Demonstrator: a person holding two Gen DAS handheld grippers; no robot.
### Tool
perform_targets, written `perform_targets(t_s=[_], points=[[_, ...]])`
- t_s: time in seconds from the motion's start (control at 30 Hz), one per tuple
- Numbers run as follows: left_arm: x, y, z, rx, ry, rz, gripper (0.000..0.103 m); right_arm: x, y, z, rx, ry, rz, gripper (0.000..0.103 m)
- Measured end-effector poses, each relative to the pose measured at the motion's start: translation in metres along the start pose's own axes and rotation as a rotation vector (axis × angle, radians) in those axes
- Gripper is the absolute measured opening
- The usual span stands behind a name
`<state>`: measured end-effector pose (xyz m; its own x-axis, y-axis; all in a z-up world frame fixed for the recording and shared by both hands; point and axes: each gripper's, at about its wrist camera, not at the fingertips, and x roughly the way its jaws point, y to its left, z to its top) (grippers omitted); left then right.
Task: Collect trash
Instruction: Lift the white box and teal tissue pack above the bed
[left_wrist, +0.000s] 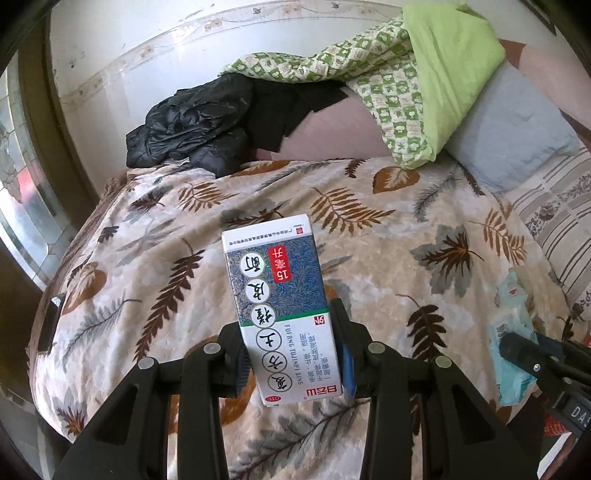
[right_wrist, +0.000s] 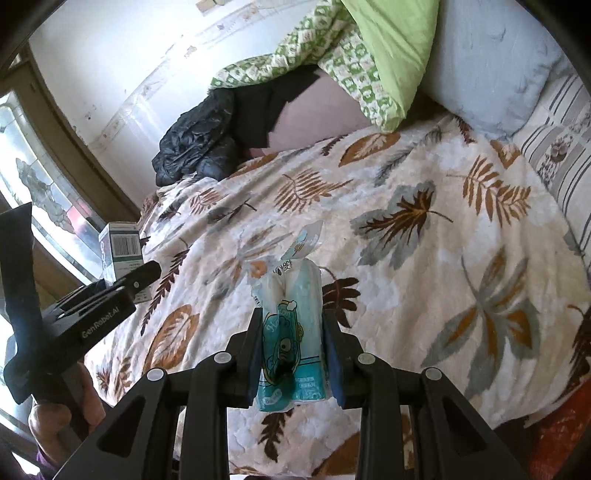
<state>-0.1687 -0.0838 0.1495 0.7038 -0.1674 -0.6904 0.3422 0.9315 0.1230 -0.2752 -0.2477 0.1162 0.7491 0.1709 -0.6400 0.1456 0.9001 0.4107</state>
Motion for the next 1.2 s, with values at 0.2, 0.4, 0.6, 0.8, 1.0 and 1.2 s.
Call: perform_targets(t_s=[0.2,0.4,0.6,0.8,1.0,1.2], points=[[-0.011,-0.001,-0.005,-0.007,-0.007,-0.022,0.037,-0.013,0.010,-0.003,-0.026,-0.017,-0.008,0.032],[-0.017,-0.002,-0.008,-0.015,-0.009,-0.049,0.037,-0.023,0.019,-0.005,-0.048,-0.039,-0.016,0.032],[-0.018,-0.002,-0.010,-0.021,-0.001,-0.070,0.037,-0.030,0.024,-0.006,-0.059,-0.056,-0.016,0.032],[-0.020,-0.002,-0.012,-0.027,-0.006,-0.092,0.037,-0.031,0.024,-0.007,-0.053,-0.049,-0.029,0.032],[-0.017,-0.014,-0.014,0.002,0.003,-0.119,0.037,-0.038,0.019,-0.012,-0.036,-0.048,-0.057,0.032],[-0.017,-0.023,-0.017,0.013,0.007,-0.133,0.037,-0.043,0.003,-0.011,0.009,-0.055,-0.079,0.032]])
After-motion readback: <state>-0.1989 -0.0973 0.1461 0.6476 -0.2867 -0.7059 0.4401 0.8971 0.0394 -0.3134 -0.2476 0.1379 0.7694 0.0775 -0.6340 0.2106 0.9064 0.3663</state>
